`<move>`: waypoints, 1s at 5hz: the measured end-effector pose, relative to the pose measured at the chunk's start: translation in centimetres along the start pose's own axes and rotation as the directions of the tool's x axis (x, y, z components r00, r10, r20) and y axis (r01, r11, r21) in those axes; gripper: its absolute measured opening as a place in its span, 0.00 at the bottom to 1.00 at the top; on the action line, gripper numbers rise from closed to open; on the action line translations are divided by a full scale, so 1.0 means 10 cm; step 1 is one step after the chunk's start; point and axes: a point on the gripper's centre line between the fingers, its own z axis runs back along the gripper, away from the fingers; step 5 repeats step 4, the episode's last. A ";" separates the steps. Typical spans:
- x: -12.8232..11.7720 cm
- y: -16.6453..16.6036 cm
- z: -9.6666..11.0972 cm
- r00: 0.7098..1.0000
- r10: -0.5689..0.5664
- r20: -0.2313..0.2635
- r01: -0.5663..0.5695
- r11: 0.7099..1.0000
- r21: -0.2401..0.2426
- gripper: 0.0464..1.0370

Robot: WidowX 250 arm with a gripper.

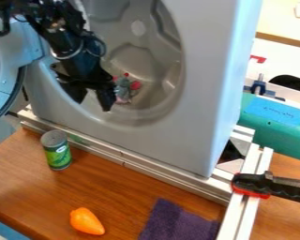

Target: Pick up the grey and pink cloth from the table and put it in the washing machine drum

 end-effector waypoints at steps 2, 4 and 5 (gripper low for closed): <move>-0.89 -0.07 0.07 0.943 -0.028 -0.330 0.021 0.999 -0.024 0.96; -1.37 -0.16 -0.02 0.902 -0.126 -0.412 0.124 0.992 -0.033 0.96; -1.37 -0.16 -0.02 0.902 -0.126 -0.412 0.124 0.992 -0.033 0.96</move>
